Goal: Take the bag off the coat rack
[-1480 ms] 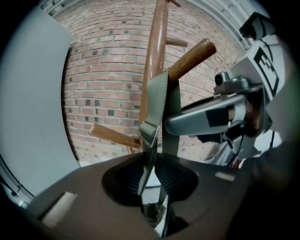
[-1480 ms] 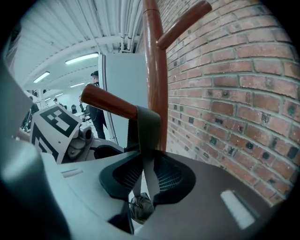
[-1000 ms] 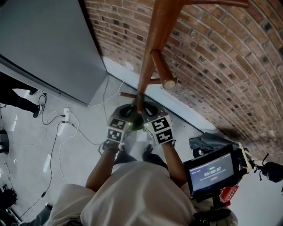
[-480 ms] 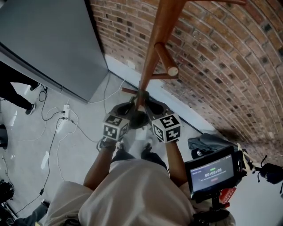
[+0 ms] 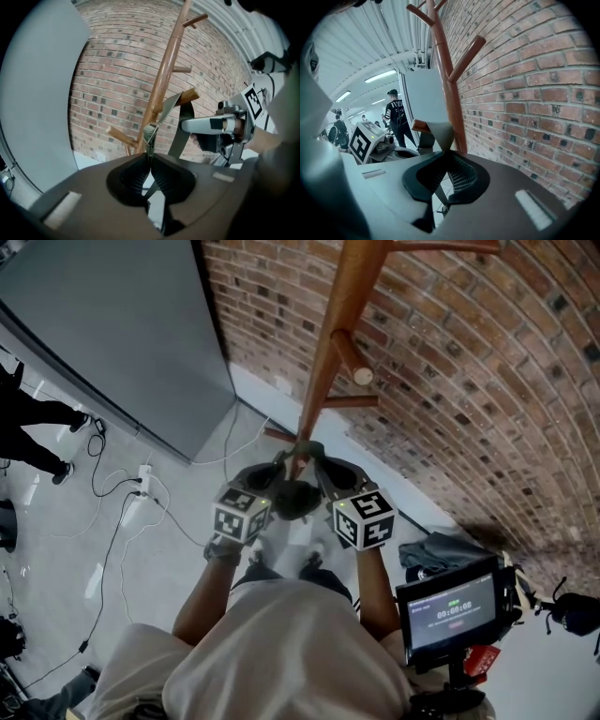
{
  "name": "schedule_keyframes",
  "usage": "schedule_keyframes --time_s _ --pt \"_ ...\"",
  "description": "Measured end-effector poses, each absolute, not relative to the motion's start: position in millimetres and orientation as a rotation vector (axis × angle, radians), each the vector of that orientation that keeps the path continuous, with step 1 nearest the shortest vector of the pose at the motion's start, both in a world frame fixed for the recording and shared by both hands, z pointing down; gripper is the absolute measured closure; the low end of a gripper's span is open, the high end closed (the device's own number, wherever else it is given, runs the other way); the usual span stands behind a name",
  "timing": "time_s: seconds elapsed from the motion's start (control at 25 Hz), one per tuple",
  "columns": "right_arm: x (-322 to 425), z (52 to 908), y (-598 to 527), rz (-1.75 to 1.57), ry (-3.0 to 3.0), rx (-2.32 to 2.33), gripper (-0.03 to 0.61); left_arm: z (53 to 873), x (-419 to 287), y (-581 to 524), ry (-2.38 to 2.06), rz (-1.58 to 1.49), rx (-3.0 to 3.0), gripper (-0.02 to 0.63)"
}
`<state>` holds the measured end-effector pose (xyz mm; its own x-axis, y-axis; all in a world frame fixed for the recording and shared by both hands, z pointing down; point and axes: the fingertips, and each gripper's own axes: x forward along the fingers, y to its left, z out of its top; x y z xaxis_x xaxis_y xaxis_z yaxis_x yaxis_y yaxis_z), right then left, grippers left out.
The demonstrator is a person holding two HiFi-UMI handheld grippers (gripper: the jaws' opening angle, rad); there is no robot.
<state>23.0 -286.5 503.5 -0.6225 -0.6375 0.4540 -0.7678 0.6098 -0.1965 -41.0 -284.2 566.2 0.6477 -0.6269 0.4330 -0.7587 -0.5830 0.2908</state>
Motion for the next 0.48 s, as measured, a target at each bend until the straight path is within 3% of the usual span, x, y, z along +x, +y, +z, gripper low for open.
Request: schedule_keyframes --time_s 0.48 --pt "26.4 477.3 -279.1 0.588 -2.572 1.152 0.571 544.5 -56.6 -279.0 -1.119 0.371 2.429 0.592"
